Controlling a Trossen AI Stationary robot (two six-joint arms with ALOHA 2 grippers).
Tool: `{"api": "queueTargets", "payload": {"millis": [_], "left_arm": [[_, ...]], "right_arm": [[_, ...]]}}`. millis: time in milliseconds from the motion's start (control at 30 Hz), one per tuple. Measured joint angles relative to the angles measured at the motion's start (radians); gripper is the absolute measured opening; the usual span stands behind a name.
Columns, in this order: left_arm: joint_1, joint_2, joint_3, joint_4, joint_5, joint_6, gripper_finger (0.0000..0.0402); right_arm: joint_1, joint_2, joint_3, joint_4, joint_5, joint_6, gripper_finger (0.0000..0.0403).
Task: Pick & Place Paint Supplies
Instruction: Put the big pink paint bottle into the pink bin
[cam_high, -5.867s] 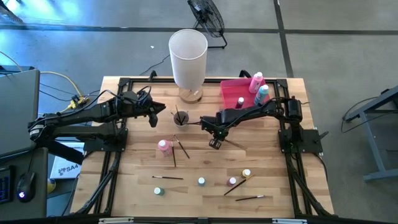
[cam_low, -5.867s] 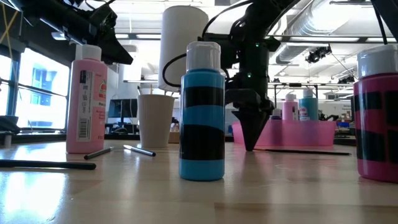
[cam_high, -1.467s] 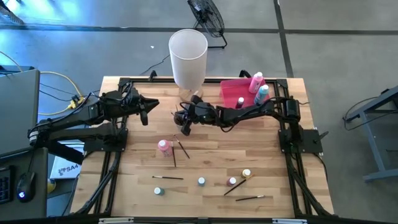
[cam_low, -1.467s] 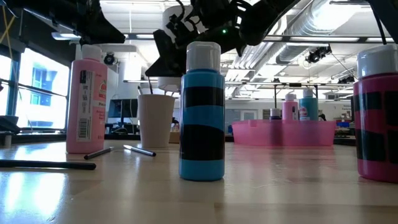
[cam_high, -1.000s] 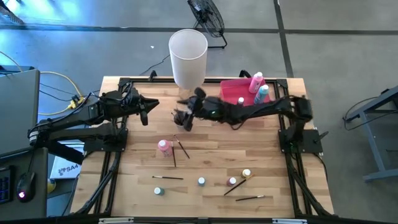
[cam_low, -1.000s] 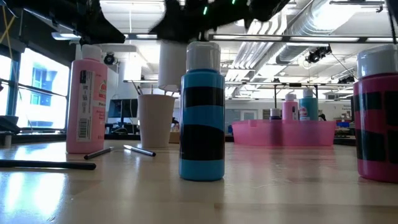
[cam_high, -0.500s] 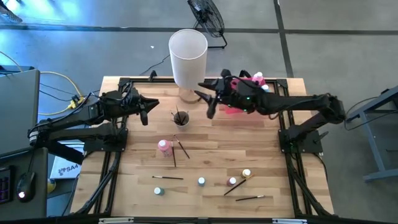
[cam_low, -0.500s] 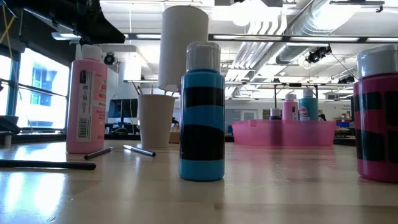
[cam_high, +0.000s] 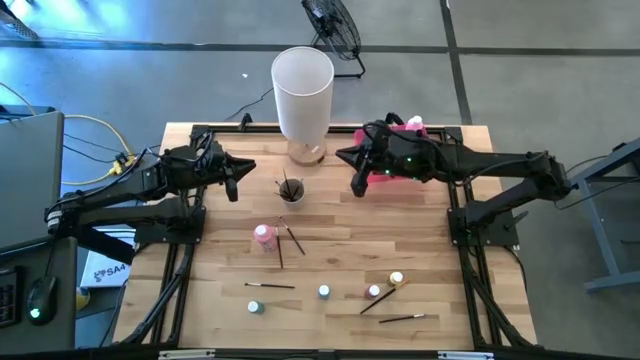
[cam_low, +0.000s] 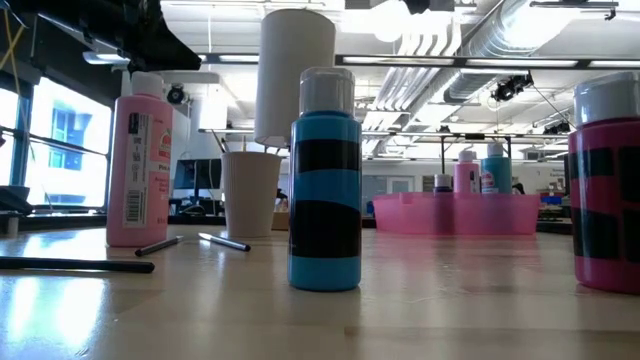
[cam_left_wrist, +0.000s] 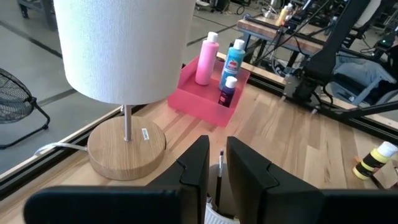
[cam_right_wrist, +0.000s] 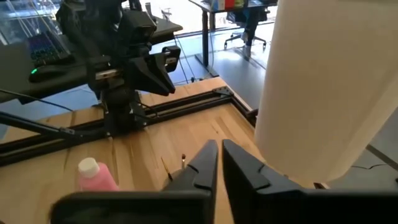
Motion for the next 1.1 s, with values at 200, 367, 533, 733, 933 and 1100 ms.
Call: {"api": "queueTargets", "payload": {"millis": [200,367,533,733,933,1100], "left_arm": [[0.000,0.000,0.000,0.000,-0.001,0.000,0.0054],[0.000,0.000,0.000,0.000,-0.001,0.000,0.0054],[0.000,0.000,0.000,0.000,0.000,0.000,0.0054],[0.000,0.000,0.000,0.001,0.002,0.000,0.0054],[0.000,0.000,0.000,0.001,0.034,0.000,0.0054],[0.000,0.000,0.000,0.000,0.038,0.000,0.0054]], "right_arm": [[0.000,0.006,0.000,-0.001,-0.007,0.019,0.0009],[-0.002,0.006,0.000,-0.001,-0.029,0.017,0.0003],[-0.002,0.006,0.000,-0.001,-0.027,-0.006,0.0003],[-0.002,0.006,-0.041,0.014,-0.022,-0.007,0.0002],[-0.002,0.006,-0.140,0.129,-0.026,0.028,0.0002],[-0.002,0.004,-0.238,0.303,-0.036,0.055,0.0002]]}}
